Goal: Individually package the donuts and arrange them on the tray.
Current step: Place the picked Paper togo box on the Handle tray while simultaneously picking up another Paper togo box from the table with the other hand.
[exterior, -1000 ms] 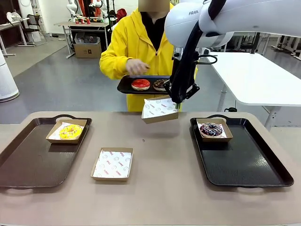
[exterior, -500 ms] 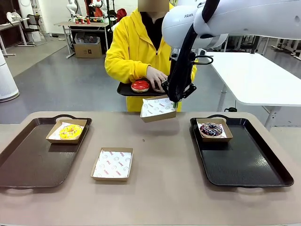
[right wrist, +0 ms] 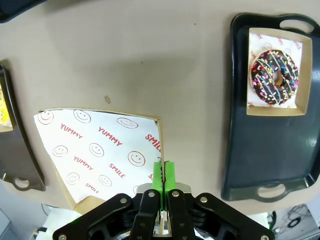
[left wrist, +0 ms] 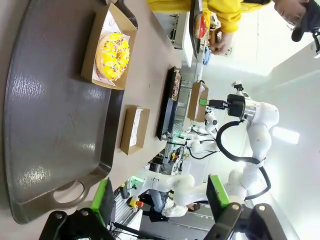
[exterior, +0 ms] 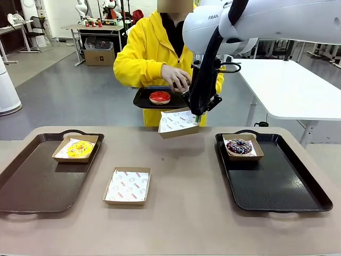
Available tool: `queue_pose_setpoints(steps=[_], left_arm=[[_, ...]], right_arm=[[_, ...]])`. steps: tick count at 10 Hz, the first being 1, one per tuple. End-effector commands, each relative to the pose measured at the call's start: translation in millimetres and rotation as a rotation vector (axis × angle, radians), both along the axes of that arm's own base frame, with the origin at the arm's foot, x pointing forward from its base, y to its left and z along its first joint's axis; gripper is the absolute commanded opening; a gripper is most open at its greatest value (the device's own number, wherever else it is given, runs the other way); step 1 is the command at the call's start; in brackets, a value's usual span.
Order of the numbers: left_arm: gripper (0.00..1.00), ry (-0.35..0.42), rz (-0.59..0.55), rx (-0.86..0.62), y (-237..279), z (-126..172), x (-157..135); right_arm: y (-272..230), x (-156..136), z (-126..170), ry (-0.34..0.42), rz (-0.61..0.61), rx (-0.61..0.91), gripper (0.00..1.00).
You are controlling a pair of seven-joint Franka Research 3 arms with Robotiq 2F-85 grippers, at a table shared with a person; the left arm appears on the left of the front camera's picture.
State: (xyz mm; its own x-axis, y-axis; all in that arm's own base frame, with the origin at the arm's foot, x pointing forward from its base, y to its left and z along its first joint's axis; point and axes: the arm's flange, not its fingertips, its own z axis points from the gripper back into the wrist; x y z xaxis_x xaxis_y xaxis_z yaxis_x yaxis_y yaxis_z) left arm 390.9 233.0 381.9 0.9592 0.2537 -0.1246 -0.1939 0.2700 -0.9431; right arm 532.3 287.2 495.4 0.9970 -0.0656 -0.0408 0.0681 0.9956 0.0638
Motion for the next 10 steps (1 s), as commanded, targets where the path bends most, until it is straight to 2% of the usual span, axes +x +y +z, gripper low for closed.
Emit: queue_pose_setpoints(steps=[1,10], left_arm=[[0.97,-0.003,-0.003,-0.004,0.0,1.1,-0.8],[0.97,-0.003,-0.003,-0.004,0.0,1.1,-0.8]], right_arm=[[-2.6,-2.5,1.6,-0.001,-0.002,-0.002,0.0],[-2.6,-2.5,1.6,-0.001,-0.002,-0.002,0.0]])
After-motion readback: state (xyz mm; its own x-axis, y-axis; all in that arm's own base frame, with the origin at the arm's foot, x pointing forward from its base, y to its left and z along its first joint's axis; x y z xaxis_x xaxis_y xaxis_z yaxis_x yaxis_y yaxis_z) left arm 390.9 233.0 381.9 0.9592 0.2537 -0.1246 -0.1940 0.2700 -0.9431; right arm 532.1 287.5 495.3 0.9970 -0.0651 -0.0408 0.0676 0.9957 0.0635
